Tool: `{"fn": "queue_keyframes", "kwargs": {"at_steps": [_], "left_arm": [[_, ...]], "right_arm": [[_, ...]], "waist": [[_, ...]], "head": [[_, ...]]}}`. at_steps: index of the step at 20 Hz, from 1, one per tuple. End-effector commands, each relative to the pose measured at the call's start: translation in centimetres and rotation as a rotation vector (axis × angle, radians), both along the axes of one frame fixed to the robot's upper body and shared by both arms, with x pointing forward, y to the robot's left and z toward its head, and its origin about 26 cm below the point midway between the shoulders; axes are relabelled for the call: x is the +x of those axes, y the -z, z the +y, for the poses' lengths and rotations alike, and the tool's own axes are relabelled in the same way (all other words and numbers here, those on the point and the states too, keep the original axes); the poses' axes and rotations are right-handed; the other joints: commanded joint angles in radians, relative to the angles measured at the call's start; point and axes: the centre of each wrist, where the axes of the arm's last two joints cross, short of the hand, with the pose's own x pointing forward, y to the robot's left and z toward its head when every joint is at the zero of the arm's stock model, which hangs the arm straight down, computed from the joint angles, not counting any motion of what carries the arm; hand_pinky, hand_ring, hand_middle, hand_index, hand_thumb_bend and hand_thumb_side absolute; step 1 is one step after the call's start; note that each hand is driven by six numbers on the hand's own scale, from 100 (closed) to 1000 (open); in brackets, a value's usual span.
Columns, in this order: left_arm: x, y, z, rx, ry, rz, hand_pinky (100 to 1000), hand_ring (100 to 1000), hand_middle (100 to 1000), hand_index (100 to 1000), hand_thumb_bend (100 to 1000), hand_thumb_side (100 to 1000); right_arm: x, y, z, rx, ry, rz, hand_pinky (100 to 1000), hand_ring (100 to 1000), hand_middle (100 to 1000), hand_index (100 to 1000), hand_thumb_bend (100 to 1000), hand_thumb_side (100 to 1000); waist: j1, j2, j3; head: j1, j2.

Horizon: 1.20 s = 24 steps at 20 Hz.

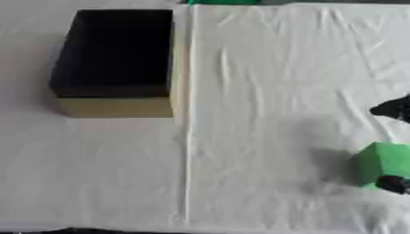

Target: Pick up objects on the table and place them in the box.

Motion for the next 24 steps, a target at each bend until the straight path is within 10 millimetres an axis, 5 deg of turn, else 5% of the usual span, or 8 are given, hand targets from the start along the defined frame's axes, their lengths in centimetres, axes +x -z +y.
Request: {"fn": "queue_keyframes", "kwargs": {"at_steps": [1,14,24], "left_arm": [[-0.3,-0.7,0.1,0.010,-0.002,-0.023,655,681,730,805,440,951],[-0.4,-0.2,0.0,-0.009,0.005,-0.010,653,677,728,804,429,959],[-0.4,0.1,-0.2,-0.023,0.017,-0.002,650,672,724,802,409,974]], "right_arm": [[0.1,-0.6,0.2,-0.025,-0.004,0.023,936,895,872,996,560,1000],[0.8,-1.8,0.8,-0.074,-0.012,0.025,935,892,869,1000,552,1000],[1.7,-3.5,1.6,-0.150,-0.036,0.002,932,888,864,1000,544,984]], "waist": [[0.003,-0.019,-0.001],[0.032,-0.026,0.011],[0.050,-0.022,0.023]], "head": [[0.001,0.008],[-0.152,-0.027],[-0.146,-0.039]]}}
